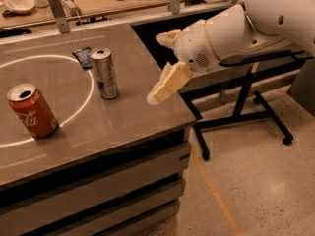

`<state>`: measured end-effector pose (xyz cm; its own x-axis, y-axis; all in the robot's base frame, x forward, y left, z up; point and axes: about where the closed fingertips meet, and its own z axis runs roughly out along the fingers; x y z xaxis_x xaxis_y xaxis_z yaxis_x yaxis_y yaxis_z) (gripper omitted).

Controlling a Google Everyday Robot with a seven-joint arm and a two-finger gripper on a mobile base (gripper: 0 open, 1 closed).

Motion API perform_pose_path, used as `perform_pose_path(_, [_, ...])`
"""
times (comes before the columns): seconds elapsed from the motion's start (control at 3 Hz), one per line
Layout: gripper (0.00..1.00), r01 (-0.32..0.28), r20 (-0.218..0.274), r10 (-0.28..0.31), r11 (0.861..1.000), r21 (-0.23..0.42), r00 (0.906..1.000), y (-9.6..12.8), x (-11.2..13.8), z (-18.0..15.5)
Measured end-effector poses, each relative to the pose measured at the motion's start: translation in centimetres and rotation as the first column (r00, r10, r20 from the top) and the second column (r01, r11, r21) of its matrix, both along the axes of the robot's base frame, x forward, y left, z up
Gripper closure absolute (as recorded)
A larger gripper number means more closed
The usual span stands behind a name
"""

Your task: Pick redbull can

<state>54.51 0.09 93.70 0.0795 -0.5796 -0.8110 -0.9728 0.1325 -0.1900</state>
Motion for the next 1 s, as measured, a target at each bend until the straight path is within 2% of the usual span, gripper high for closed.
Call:
perform_pose_path(0.33, [0.0, 0.035, -0.026, -0.033, 0.996, 0.079, 0.9991, 0.8, 0.8, -1.1])
perform_pose_path(0.67, [0.0, 0.061, -0.056, -0.051, 0.981, 0.185, 0.9971, 2.4, 2.4, -2.7])
perform_pose_path(1.0, [0.0, 0.042, -0.07, -0.026, 0.968, 0.245, 0.9972, 4.4, 3.6, -3.8])
